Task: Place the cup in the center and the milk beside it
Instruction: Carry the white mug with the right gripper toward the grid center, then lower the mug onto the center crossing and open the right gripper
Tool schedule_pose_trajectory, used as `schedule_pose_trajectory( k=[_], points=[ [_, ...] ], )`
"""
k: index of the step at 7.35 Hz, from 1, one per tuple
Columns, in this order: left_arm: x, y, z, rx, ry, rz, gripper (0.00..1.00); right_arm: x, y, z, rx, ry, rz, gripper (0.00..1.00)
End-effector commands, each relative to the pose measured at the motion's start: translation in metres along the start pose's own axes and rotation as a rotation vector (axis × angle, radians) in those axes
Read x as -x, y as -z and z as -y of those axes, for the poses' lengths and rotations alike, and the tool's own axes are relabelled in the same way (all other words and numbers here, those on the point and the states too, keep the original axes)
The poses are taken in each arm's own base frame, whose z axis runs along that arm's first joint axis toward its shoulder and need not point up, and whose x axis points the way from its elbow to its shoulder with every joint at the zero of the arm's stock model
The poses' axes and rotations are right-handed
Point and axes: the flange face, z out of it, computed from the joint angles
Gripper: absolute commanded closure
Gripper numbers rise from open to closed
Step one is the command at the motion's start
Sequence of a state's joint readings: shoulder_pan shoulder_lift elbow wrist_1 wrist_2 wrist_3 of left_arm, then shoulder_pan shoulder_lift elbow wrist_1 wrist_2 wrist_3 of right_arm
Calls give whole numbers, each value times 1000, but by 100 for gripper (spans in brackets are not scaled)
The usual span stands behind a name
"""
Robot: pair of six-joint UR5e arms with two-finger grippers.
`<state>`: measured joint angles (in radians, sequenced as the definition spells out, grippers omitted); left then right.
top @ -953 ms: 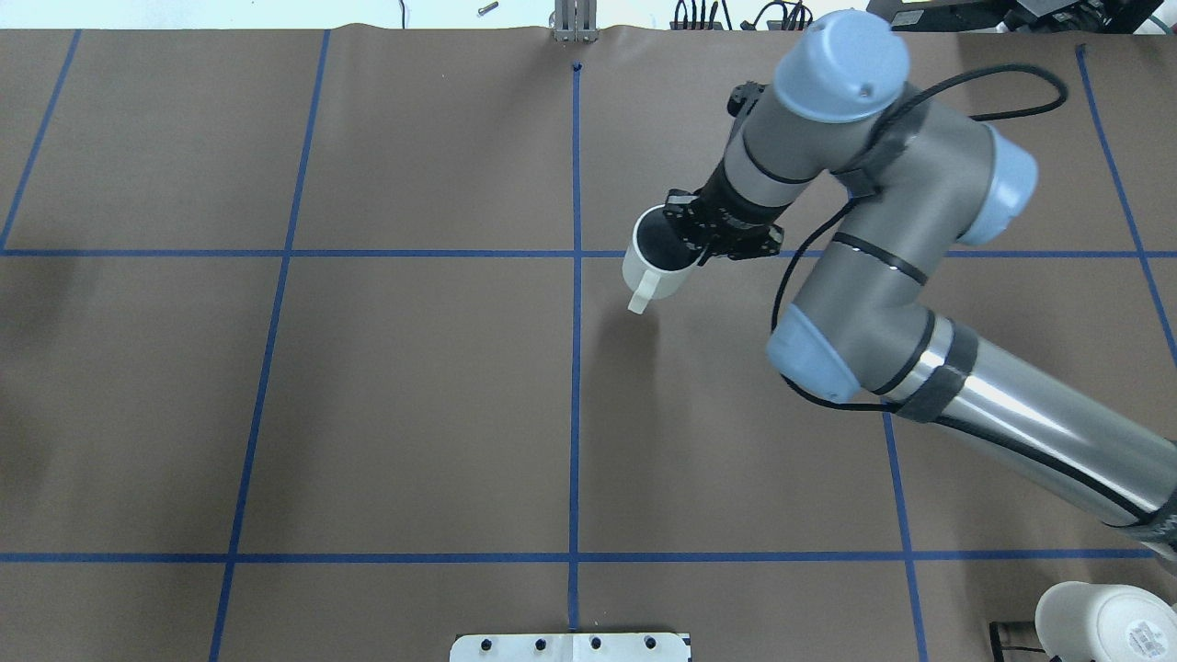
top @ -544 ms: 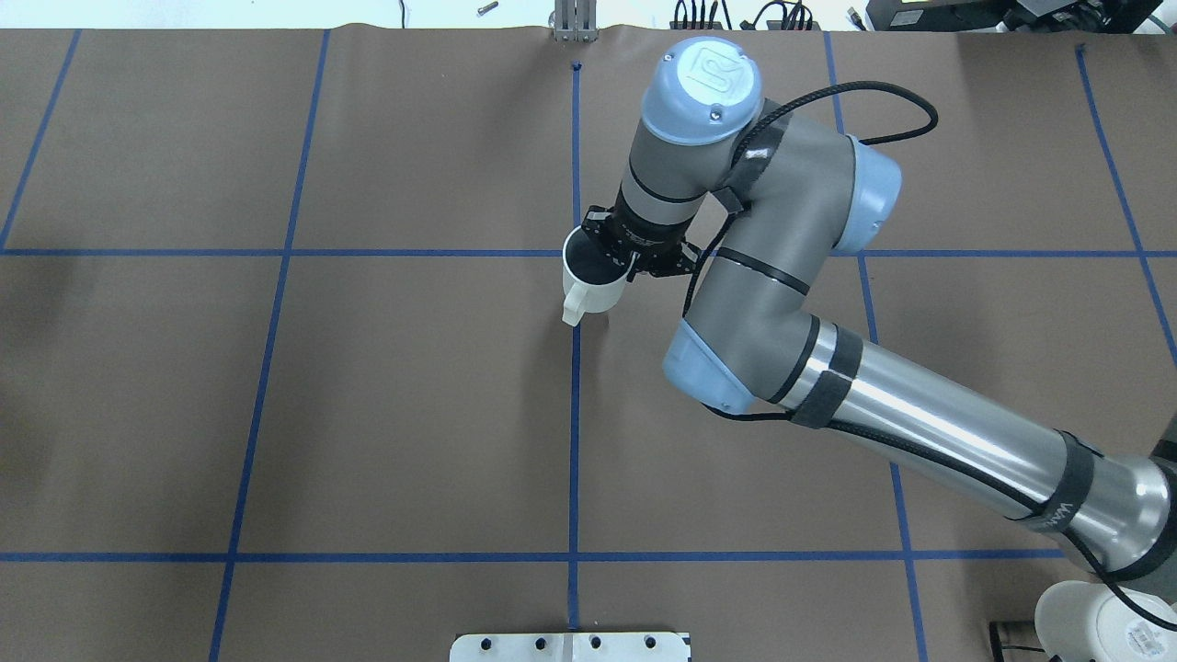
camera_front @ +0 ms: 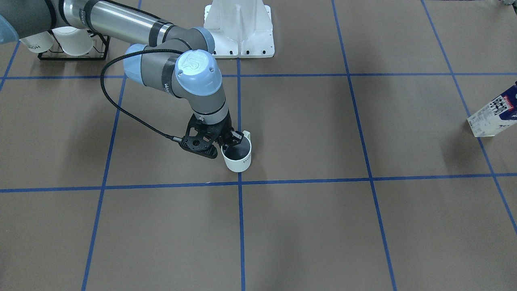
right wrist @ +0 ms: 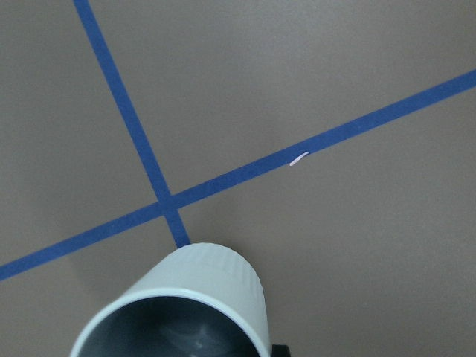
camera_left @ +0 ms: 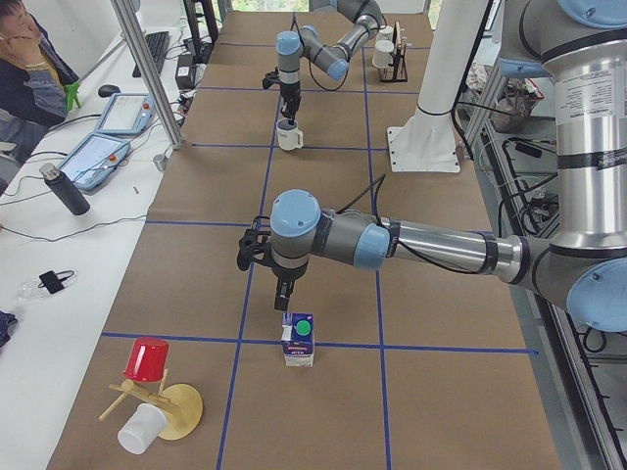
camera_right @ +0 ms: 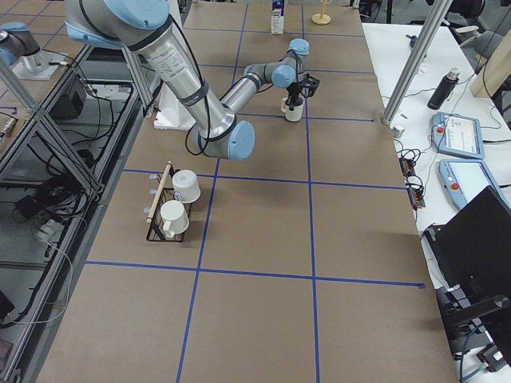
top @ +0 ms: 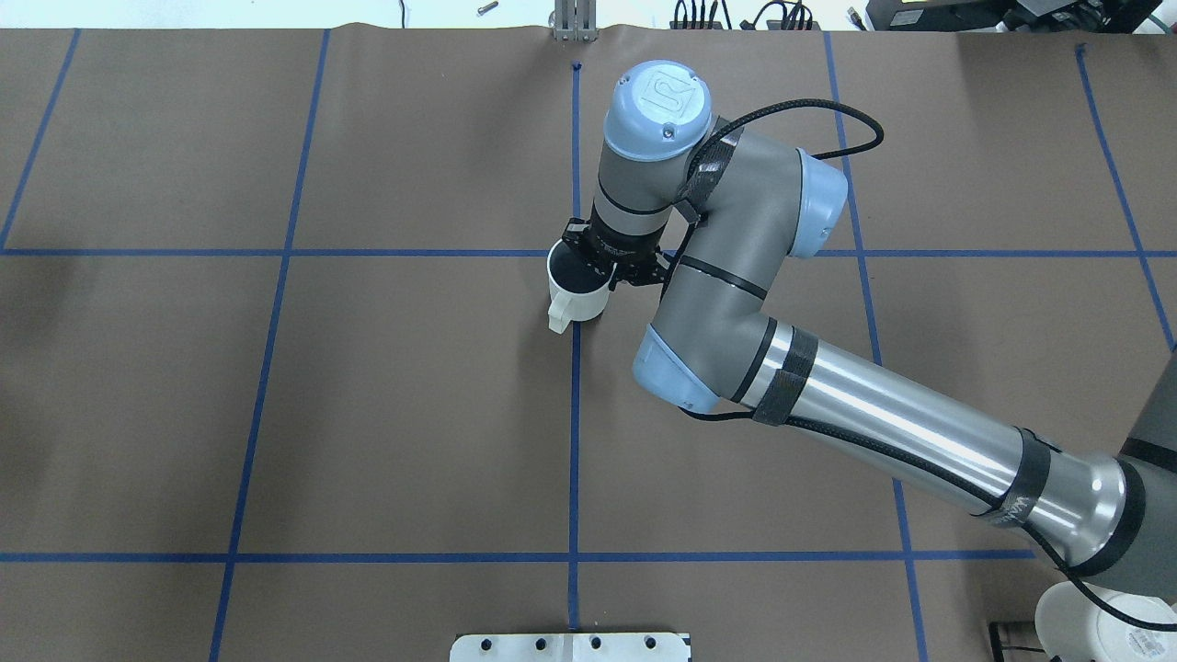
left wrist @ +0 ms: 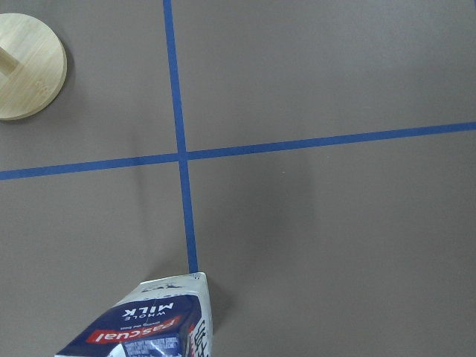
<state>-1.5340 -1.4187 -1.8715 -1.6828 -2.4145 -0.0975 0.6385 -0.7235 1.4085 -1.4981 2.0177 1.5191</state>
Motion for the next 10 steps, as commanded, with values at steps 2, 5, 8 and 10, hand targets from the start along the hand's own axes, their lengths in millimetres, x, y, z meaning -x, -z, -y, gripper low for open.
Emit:
schedule_pose_trajectory(
  k=[2,5,8,10],
  points=[
    [1,-1,0,2,3,3,2,0,-5,2,-1,2,5,0],
    [46,-25,-22,-2,-2,144,2,-3,53,37,4,-19,79,0],
    [66,-47,-30,0,50,122,2,-40,46,52,0,-6,66,0],
    [55,-42,-25,-10,88,72,2,-44,45,52,-6,-8,65,0]
  ],
)
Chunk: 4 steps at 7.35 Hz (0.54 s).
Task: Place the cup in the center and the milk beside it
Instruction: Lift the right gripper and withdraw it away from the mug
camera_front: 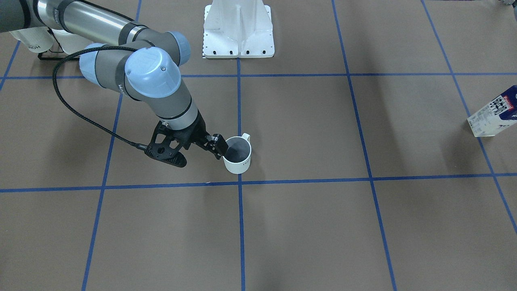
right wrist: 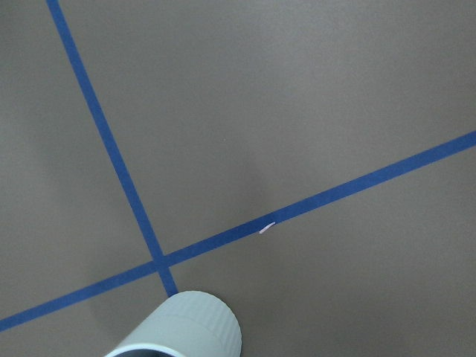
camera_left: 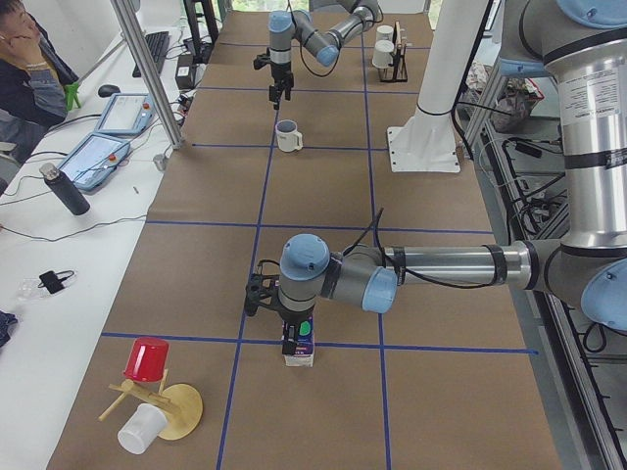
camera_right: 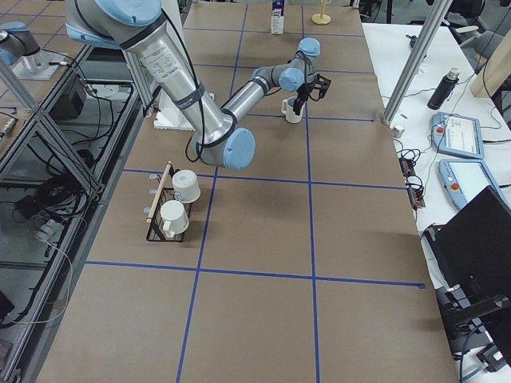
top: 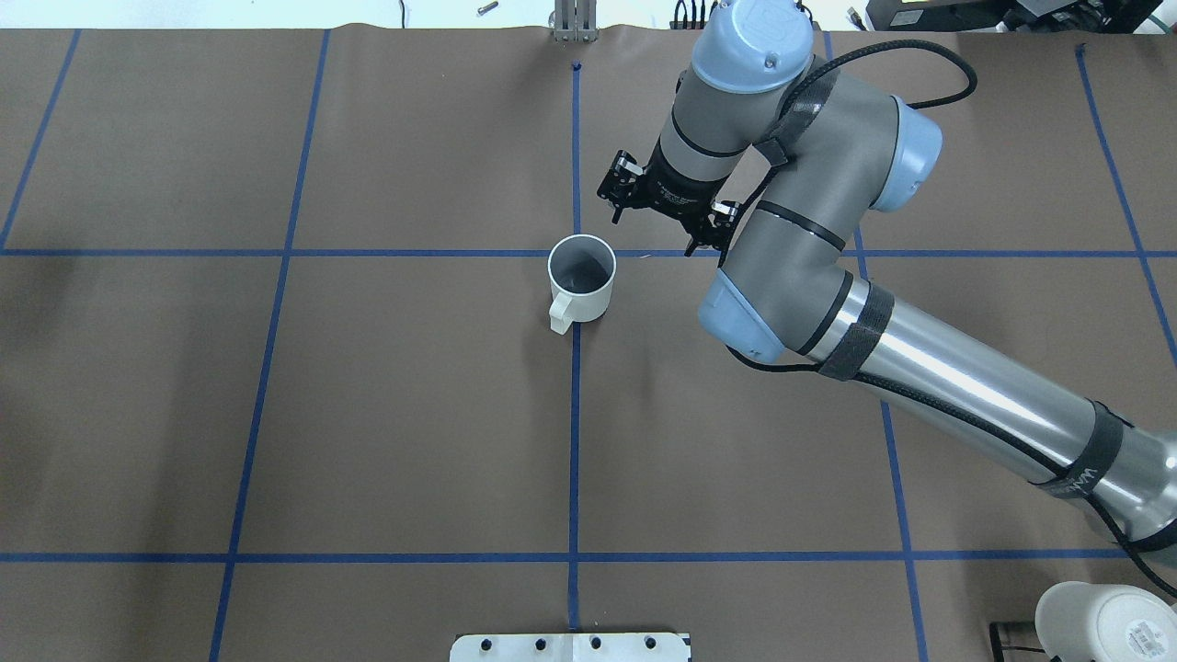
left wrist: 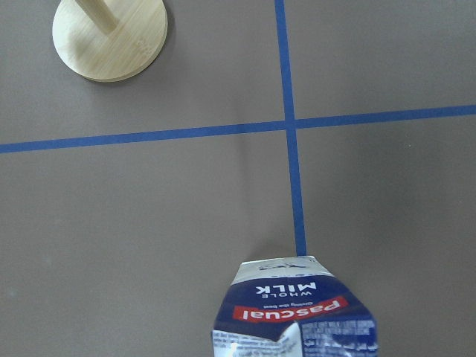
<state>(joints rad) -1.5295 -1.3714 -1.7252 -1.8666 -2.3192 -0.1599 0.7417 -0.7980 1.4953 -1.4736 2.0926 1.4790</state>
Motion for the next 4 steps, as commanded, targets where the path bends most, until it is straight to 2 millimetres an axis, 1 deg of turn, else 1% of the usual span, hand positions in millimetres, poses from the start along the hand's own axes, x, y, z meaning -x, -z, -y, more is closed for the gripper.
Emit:
schedule_pose_trajectory(
  k=[1,2,4],
  points=[
    [-8,5,5,-11,18,-24,2,-10,-4,3,-5,-2,-8,0],
    [-2,0,1,0,15,-17,2,-11,-6,2,-3,-2,-11,0],
    [-3,1,3,-3,33,-19,2,-21,-13,4,-1,-10,-23,0]
  ],
)
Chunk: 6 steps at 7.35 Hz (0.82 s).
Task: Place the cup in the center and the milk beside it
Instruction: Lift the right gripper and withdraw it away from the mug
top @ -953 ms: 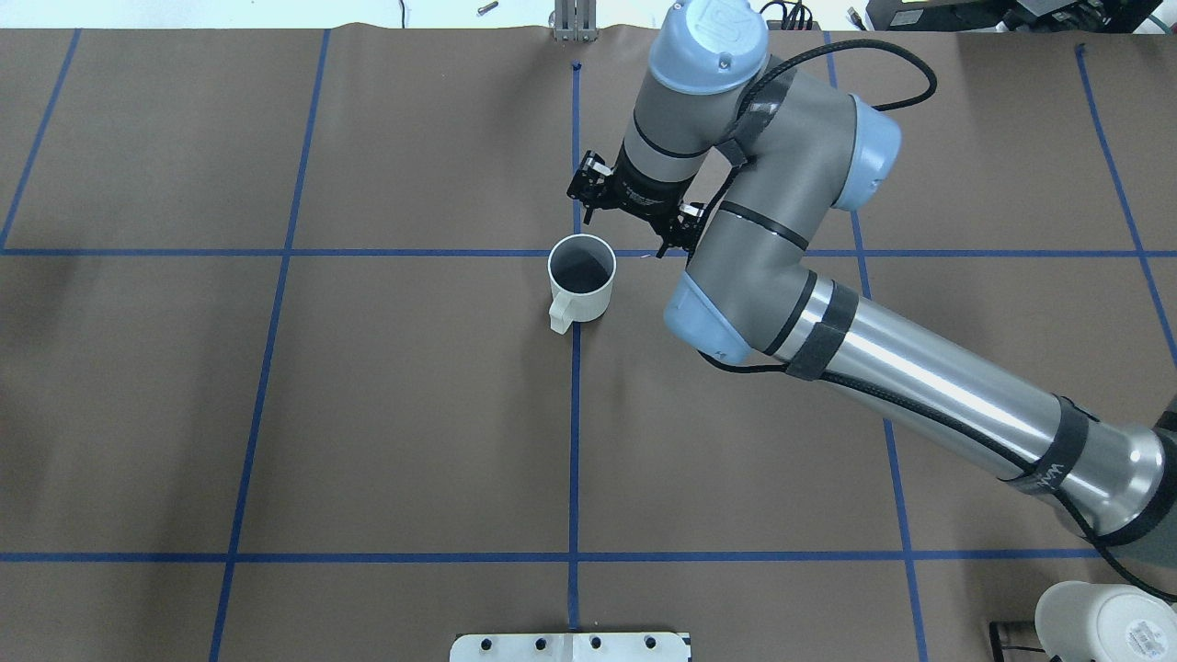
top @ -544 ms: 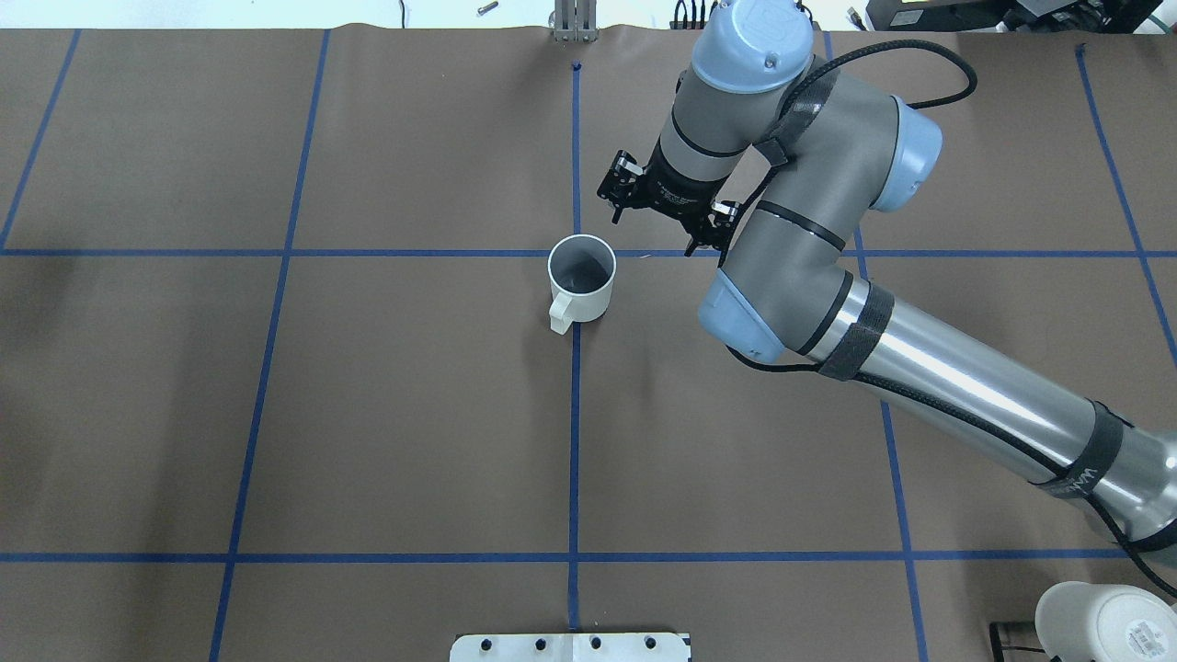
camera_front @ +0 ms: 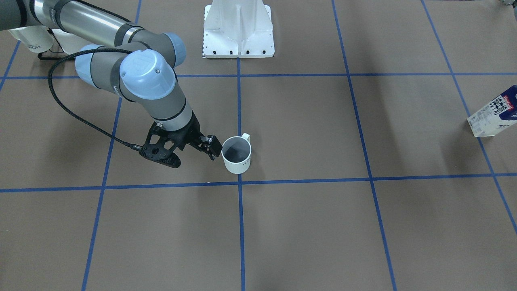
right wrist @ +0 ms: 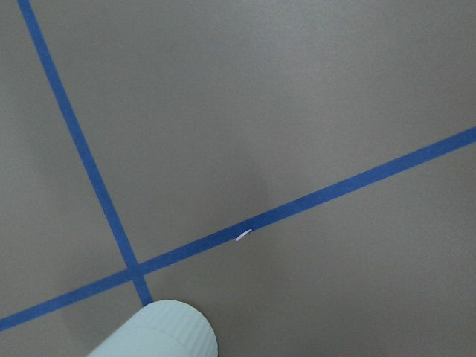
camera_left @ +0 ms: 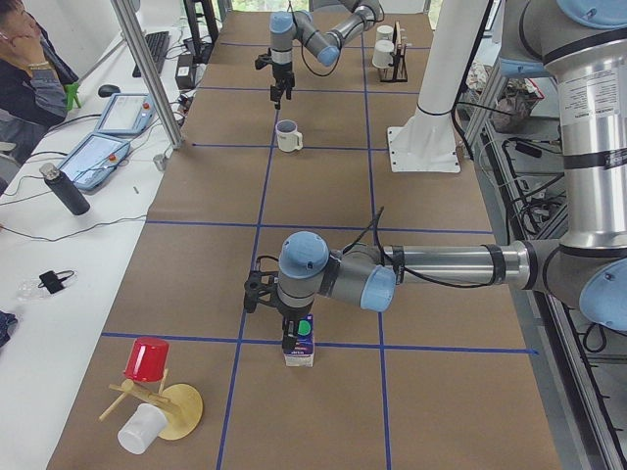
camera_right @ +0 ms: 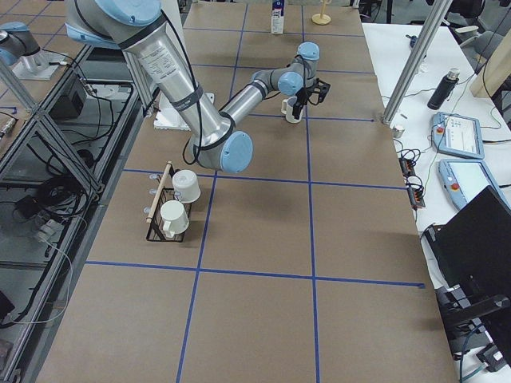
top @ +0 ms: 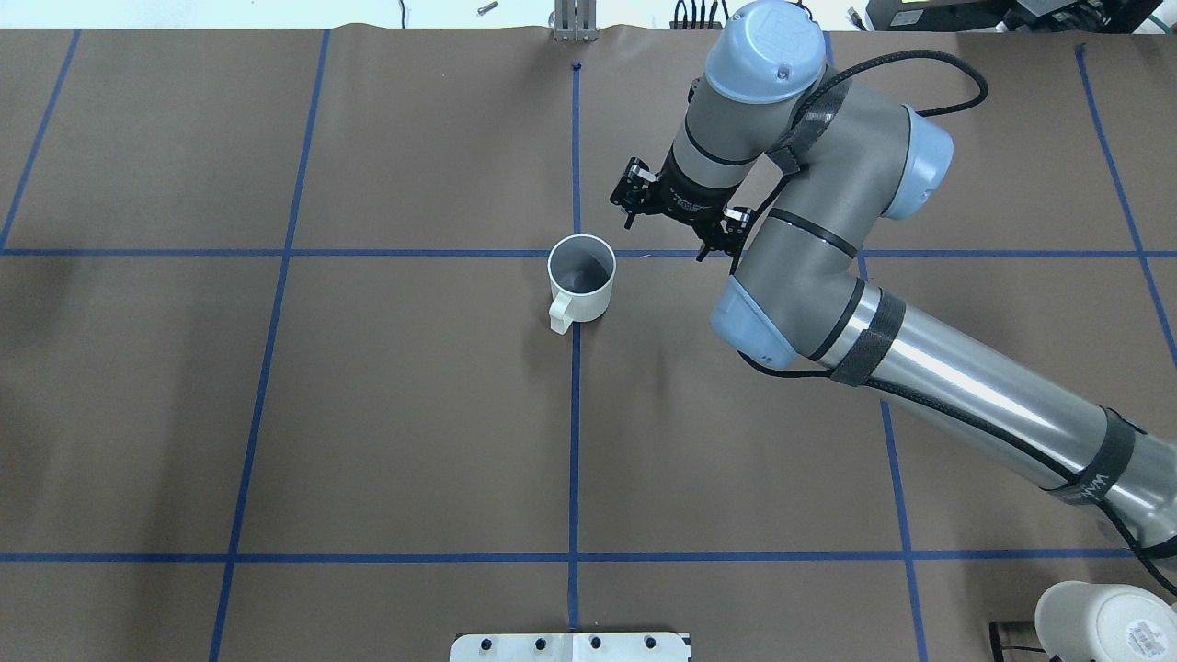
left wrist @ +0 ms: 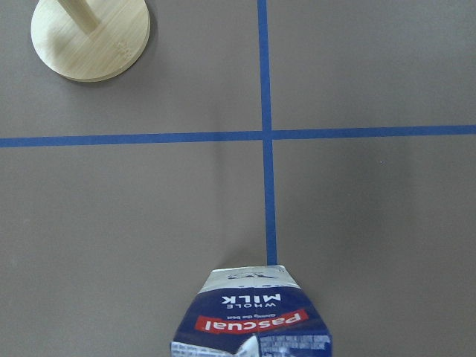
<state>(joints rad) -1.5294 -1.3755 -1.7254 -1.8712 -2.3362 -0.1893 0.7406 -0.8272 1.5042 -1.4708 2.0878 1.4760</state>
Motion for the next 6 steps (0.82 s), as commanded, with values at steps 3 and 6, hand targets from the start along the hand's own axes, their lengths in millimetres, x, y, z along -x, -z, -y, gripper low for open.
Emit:
schedule_pose_trajectory(
  k=[3,6],
  points=[
    [1,-4,0,7,40,-2,2,-9,-8,1,1,-6,-14,0],
    [5,-9,0,18,51,1,2,-8,-12,-4,-4,0,-18,0]
  ],
)
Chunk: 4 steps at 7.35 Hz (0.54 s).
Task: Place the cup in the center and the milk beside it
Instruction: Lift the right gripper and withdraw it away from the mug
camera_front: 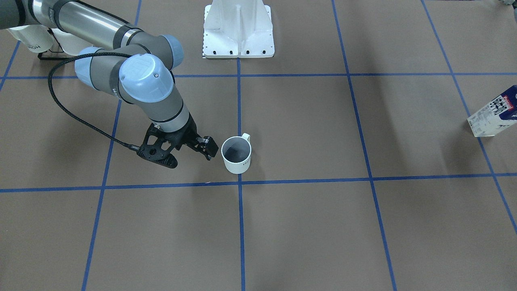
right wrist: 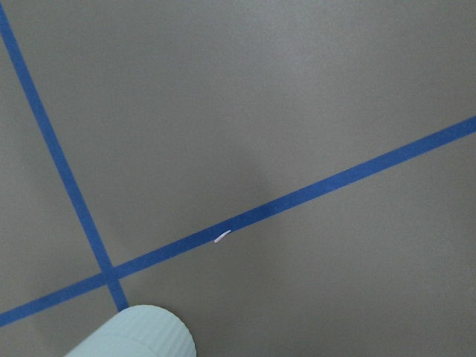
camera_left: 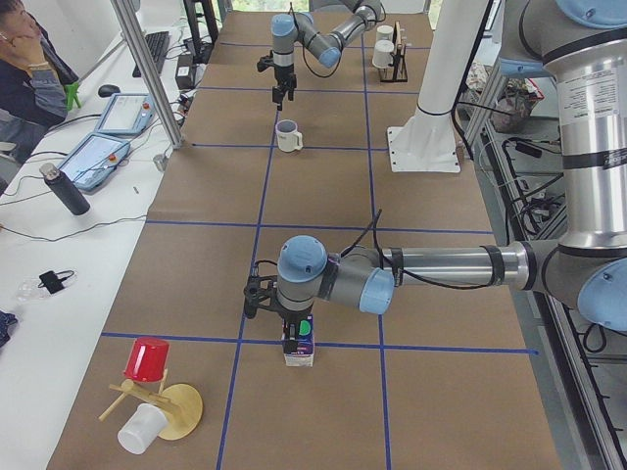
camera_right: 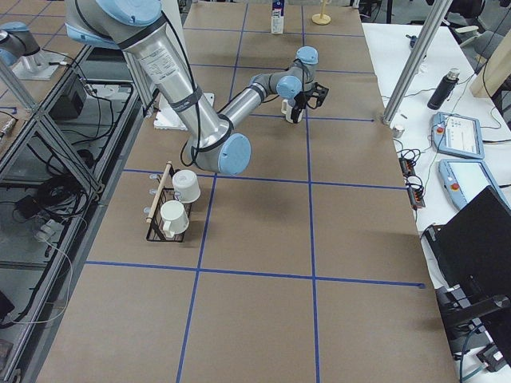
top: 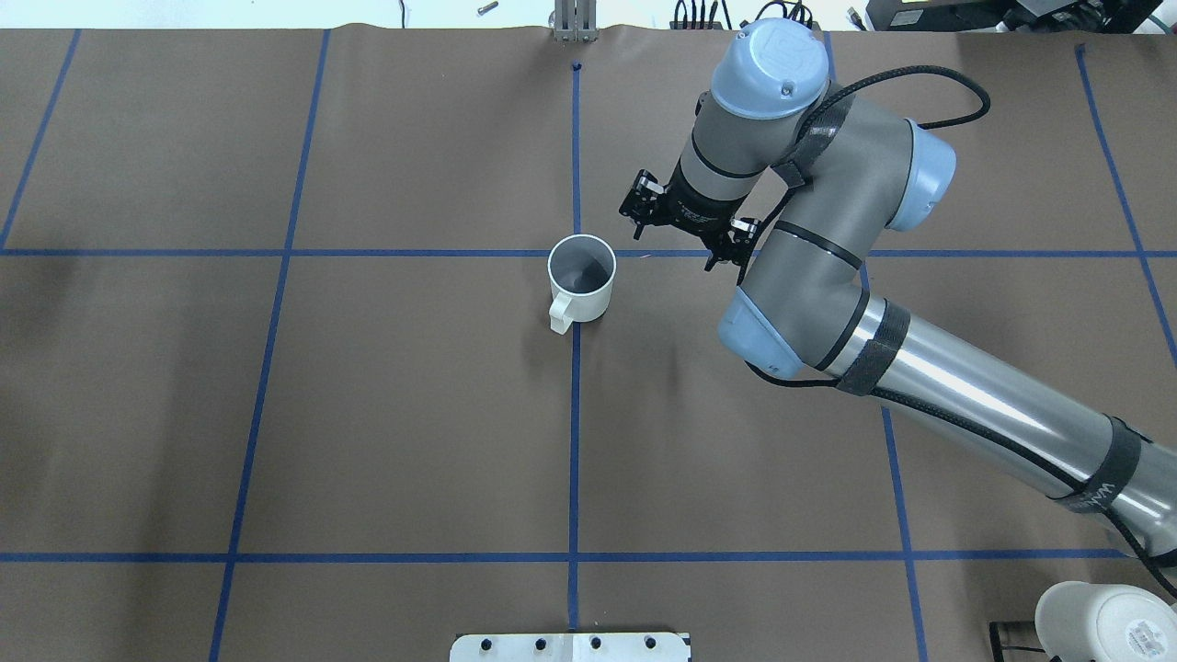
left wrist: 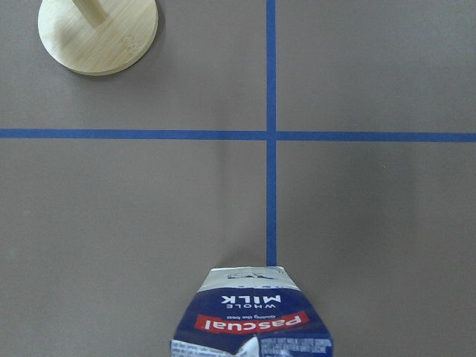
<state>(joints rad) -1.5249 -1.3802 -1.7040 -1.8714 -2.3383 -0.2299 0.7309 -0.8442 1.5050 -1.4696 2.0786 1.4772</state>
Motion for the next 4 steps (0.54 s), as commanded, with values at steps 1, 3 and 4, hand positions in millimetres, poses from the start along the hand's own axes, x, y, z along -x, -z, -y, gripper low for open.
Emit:
schedule_pose_trajectory(
  k=[1,3,4],
  points=[
    [2,-3,1,6,5,2,2,1,-3,-4,-3,4,-3,0],
    [0,-4,7,4,12,-1,2,2,-4,-6,-4,5,-3,0],
    [0,-5,8,5,12,-1,2,2,-4,-6,-6,5,-3,0]
  ],
)
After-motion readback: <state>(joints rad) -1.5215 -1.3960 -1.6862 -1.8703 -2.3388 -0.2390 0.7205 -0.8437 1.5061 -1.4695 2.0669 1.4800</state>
